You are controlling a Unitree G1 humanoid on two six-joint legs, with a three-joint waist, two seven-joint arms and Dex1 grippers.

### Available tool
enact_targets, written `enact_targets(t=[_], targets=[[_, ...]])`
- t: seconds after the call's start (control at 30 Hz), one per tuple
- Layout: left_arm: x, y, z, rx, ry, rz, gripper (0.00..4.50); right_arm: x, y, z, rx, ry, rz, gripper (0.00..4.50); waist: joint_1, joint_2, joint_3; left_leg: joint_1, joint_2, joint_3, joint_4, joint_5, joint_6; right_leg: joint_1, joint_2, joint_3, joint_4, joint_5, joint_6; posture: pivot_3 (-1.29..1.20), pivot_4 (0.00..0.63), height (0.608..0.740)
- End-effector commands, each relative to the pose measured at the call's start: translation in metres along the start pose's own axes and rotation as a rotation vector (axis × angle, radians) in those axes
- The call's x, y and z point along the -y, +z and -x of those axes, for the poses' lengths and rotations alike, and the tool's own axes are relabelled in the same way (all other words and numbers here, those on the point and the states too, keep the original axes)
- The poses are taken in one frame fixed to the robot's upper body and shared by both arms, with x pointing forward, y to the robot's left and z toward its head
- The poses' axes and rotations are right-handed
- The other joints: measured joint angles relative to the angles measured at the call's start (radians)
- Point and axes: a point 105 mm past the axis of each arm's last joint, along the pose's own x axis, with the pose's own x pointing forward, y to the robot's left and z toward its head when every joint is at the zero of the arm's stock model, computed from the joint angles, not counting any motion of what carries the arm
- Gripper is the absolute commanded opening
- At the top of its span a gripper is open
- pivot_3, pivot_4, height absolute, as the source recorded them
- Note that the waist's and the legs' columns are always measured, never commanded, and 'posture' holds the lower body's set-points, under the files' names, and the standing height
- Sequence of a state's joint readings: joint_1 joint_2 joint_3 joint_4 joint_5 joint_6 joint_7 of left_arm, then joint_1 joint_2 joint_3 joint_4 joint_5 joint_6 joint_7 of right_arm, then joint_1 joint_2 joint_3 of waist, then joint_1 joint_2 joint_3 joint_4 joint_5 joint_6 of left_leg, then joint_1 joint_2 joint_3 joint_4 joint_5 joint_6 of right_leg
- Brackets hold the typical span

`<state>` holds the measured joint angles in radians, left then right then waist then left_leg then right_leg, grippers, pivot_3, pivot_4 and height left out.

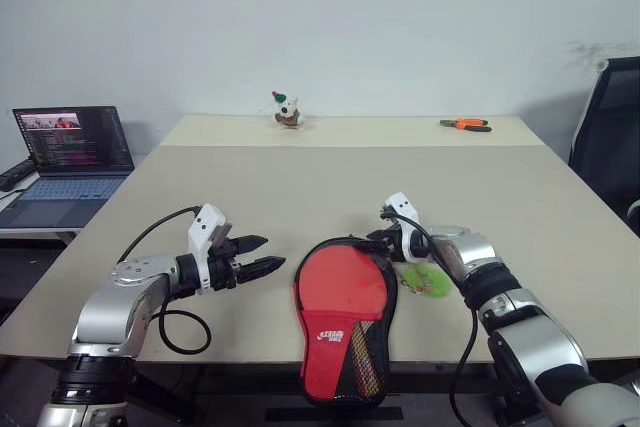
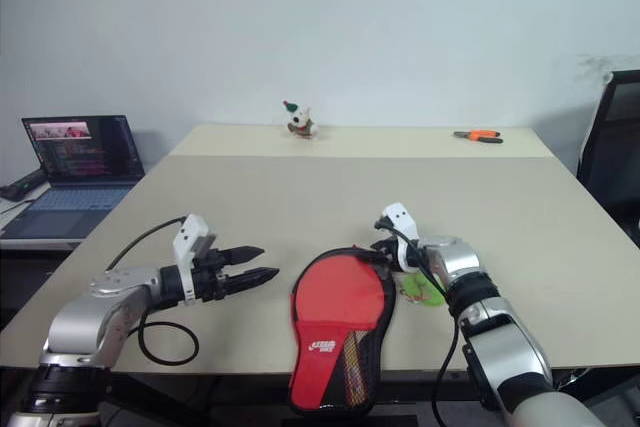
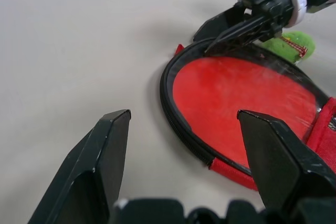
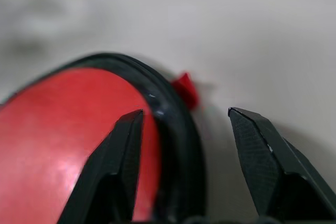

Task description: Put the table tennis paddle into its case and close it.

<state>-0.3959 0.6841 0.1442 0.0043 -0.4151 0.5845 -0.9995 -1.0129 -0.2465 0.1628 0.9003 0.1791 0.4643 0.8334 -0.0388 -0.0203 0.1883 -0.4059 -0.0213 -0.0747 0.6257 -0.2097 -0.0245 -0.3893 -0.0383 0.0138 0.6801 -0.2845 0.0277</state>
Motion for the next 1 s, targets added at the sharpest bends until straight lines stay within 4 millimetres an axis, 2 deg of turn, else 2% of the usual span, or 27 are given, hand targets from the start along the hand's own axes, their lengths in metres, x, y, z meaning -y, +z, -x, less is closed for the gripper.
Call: enact_targets(t=[0.03, 0.13, 0.33, 0.37, 0.7, 0.9, 1.0], targets=[[0.000, 0.012, 0.005, 0.022, 0.008, -0.051, 3.55, -0.002, 0.011, -0.002, 0.011, 0.015, 0.052, 2.77, -0.001, 0.000, 0.000, 0.000, 0.000, 0.000, 0.000, 0.000, 0.000, 0.000, 0.000, 0.000, 0.000, 0.000, 0.000, 0.00, 0.150, 0.740], [0.002, 0.014, 0.004, 0.025, 0.002, -0.056, 3.55, -0.004, 0.010, -0.004, -0.002, 0.028, 0.083, 2.16, -0.002, 0.000, 0.000, 0.000, 0.000, 0.000, 0.000, 0.000, 0.000, 0.000, 0.000, 0.000, 0.000, 0.000, 0.000, 0.00, 0.150, 0.740], [0.002, 0.014, 0.003, 0.023, 0.003, -0.064, 3.55, -0.005, 0.018, -0.006, 0.017, 0.030, 0.175, 0.23, -0.002, 0.000, 0.000, 0.001, 0.000, 0.000, 0.000, 0.000, 0.000, 0.000, 0.000, 0.000, 0.001, 0.000, 0.000, 0.00, 0.150, 0.740], [0.002, 0.014, 0.003, 0.023, 0.003, -0.065, 3.55, -0.006, 0.019, -0.007, 0.018, 0.030, 0.188, 0.04, -0.003, 0.000, 0.000, 0.001, 0.000, 0.000, 0.000, 0.000, 0.000, 0.000, 0.000, 0.000, 0.001, 0.000, 0.000, 0.00, 0.150, 0.740], [0.004, 0.016, -0.005, 0.026, -0.008, -0.080, 3.55, -0.008, 0.055, -0.016, 0.105, -0.040, 0.280, 0.04, -0.015, 0.000, 0.000, 0.002, 0.000, 0.001, 0.000, 0.000, 0.000, 0.000, 0.000, 0.001, 0.001, 0.000, 0.000, 0.00, 0.150, 0.740], [0.004, 0.017, -0.007, 0.028, -0.015, -0.089, 3.55, -0.003, 0.072, -0.016, 0.146, -0.120, 0.286, 0.04, -0.016, 0.000, 0.000, 0.002, 0.000, 0.001, -0.001, 0.000, 0.000, 0.000, 0.000, 0.001, 0.001, 0.000, 0.000, 0.00, 0.150, 0.740], [0.003, 0.017, -0.008, 0.027, -0.015, -0.090, 3.55, 0.000, 0.074, -0.014, 0.148, -0.140, 0.288, 0.04, -0.016, 0.000, 0.000, 0.002, 0.000, 0.001, -0.001, 0.000, 0.000, 0.000, 0.000, 0.001, 0.001, 0.000, 0.000, 0.00, 0.150, 0.740]])
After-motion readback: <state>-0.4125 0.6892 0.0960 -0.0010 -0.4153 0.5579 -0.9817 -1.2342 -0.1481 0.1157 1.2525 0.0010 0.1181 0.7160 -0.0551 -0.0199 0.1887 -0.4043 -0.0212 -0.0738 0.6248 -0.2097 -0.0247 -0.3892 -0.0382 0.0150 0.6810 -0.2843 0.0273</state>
